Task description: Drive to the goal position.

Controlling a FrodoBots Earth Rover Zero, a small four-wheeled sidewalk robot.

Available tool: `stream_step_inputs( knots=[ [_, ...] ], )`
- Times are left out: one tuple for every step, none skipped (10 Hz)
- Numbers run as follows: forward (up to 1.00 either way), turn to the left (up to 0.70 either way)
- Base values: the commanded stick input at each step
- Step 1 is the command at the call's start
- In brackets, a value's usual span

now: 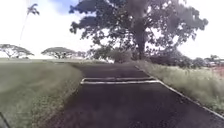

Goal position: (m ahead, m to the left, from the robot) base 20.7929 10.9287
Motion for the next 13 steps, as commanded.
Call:
stream_step_inputs(
  knots=[
    [0.50,0.00],
    [0.50,0.00],
    [0.50,0.00],
    [0.50,0.00],
    [0.50,0.00],
    [0.50,0.00],
    [0.50,0.00],
    [0.50,0.00],
    [0.50,0.00],
    [0.50,0.00],
    [0.50,0.00],
    [0.50,0.00],
    [0.50,0.00]
  ],
)
